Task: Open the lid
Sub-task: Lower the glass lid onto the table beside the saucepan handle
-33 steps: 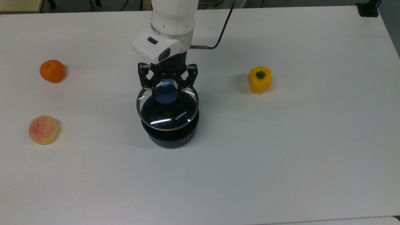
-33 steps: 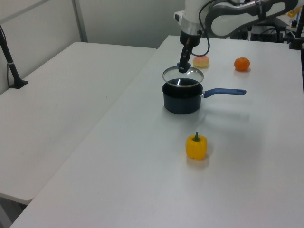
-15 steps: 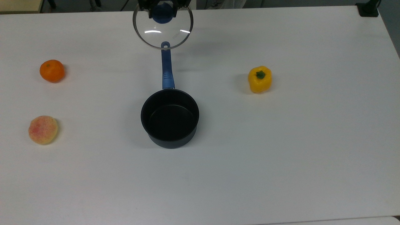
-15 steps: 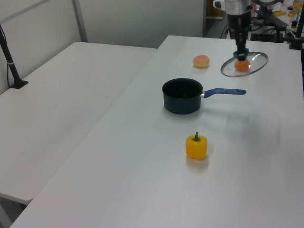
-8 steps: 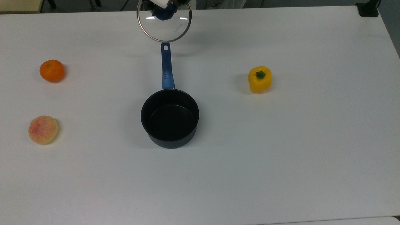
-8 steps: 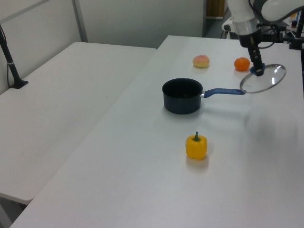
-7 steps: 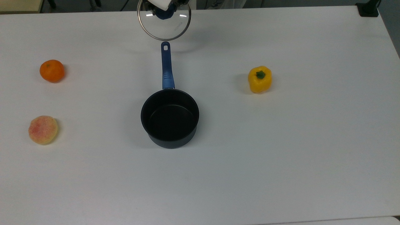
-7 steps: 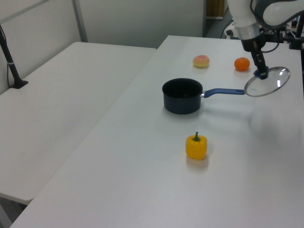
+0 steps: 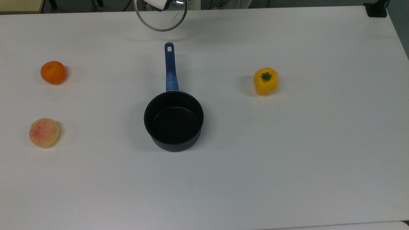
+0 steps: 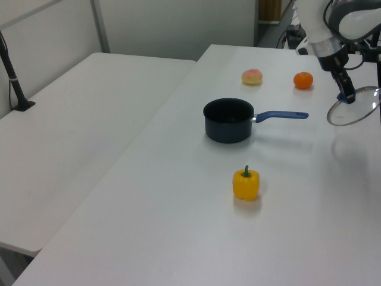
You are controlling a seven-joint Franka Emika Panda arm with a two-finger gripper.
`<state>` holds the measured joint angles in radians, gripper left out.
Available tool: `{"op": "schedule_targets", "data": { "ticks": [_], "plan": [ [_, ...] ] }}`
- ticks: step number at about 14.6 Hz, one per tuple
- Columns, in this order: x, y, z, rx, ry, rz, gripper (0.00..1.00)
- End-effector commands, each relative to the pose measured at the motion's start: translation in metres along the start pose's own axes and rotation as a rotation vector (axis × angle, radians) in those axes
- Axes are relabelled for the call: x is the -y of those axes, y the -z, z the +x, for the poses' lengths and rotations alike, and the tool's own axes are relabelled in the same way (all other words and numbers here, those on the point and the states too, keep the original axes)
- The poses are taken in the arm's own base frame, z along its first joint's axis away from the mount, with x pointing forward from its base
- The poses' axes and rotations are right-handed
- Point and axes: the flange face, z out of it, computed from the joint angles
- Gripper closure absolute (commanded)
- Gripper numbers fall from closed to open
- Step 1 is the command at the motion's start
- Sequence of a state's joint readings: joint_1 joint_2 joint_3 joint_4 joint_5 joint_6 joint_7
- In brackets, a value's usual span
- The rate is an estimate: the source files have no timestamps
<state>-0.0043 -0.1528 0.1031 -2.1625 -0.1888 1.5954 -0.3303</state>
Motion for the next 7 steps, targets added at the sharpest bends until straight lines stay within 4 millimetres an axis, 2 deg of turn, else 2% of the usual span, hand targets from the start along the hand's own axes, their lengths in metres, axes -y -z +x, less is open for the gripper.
{"op": "schedule_targets", "data": {
  "ticks": [1, 4, 7],
  "plan": [
    [0.005, -0.038, 0.006, -0.093, 0.004, -0.013, 0.85],
    [0.01, -0.053, 0.025, -0.239, -0.085, -0.045, 0.85],
    [0.016, -0.058, 0.038, -0.34, -0.12, -0.062, 0.85]
  ]
}}
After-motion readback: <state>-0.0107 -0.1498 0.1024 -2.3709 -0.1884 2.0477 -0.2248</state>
